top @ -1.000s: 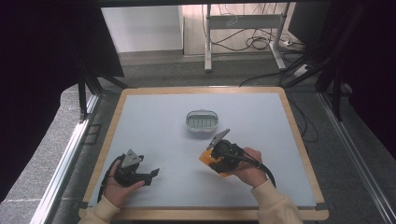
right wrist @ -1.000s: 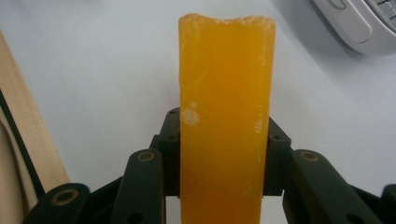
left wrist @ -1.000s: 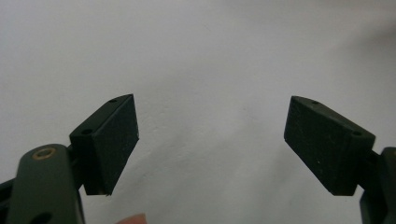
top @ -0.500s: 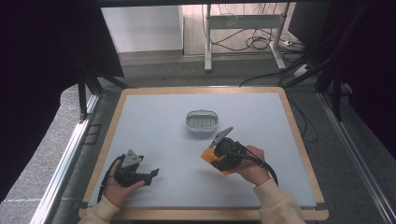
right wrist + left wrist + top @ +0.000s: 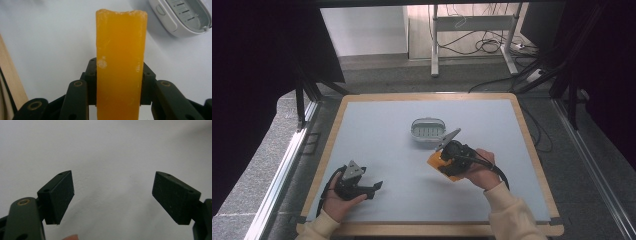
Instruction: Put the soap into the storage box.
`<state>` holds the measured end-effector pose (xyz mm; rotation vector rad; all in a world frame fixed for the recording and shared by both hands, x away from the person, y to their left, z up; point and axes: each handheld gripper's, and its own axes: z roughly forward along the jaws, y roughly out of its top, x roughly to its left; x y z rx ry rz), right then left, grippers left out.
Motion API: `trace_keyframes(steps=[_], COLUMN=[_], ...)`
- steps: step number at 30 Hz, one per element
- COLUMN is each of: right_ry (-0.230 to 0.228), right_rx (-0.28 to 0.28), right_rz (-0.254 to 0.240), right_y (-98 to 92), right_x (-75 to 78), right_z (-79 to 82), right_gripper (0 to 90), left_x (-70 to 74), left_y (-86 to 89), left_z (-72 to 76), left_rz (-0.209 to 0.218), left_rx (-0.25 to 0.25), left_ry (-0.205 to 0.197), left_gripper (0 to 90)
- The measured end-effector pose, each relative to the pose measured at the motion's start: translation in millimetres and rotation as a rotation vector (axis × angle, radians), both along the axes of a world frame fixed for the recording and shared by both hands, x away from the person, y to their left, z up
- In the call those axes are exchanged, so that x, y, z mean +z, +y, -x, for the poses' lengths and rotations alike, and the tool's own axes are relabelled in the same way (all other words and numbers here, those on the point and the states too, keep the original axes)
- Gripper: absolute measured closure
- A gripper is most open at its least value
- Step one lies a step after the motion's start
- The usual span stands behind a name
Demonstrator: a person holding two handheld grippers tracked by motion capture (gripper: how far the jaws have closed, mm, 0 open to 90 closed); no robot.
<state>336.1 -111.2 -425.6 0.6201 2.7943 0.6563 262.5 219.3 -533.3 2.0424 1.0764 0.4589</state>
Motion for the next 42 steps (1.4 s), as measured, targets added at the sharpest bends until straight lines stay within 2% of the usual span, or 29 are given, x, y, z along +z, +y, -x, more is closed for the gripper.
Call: trace_keyframes(steps=[8, 10, 32, 42], right_ry=[-0.005, -0.003, -0.009, 0.003], right_rx=[0.011, 0.013, 0.063, 0.067], right_rz=[0.022, 0.013, 0.035, 0.056], right_y=[0.3, -0.1, 7.6, 14.2], right_x=[7.8, 11.0, 27.8, 29.9], right_z=[-14.3, -17.2, -40.6, -55.5], right_gripper=[61.4, 61.4, 61.4, 61.4], left_x=[0.0, 0.1, 0.6, 0.7], left_y=[-1.1, -1.0, 0.0, 0.8], left_z=[-0.1, -0.1, -0.6, -0.8], left_rz=[-0.003, -0.003, -0.022, -0.02], left_rx=[0.001, 0.003, -0.007, -0.005], left_ry=[-0.003, -0.003, 0.012, 0.012], left_gripper=[18.1, 18.1, 18.2, 18.1])
